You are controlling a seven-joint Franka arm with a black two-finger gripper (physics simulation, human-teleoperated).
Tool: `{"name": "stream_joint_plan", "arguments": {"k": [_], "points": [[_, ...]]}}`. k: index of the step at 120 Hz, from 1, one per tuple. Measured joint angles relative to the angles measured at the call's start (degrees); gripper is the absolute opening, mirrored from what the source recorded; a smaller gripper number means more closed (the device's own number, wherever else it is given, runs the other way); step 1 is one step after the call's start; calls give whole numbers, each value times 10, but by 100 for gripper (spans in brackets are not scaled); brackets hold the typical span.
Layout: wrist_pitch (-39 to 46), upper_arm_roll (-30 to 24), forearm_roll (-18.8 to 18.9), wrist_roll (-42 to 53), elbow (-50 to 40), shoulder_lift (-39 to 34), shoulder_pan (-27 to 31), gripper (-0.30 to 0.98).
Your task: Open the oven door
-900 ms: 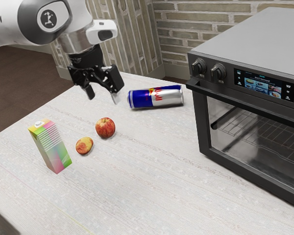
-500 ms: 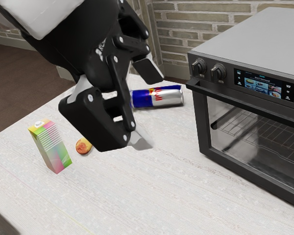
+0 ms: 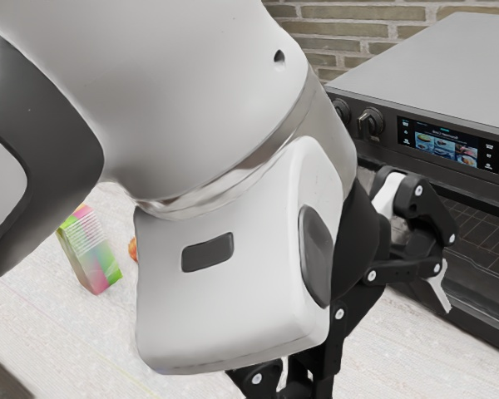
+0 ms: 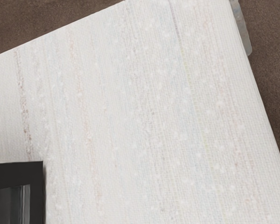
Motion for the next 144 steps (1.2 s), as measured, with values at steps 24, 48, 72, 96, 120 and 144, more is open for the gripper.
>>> {"name": "stream_joint_plan", "arguments": {"k": [24,48,72,96,120,144], "points": [[29,34,14,64,-1,20,5,68],[43,46,25,109,15,65,5,68],[48,53,63,131,60,141,8,68],[49,53,90,143,104,199,15,68],[51,50,130,143,145,263,-6,68],[50,52,157,140,182,304,-12,68]]}}
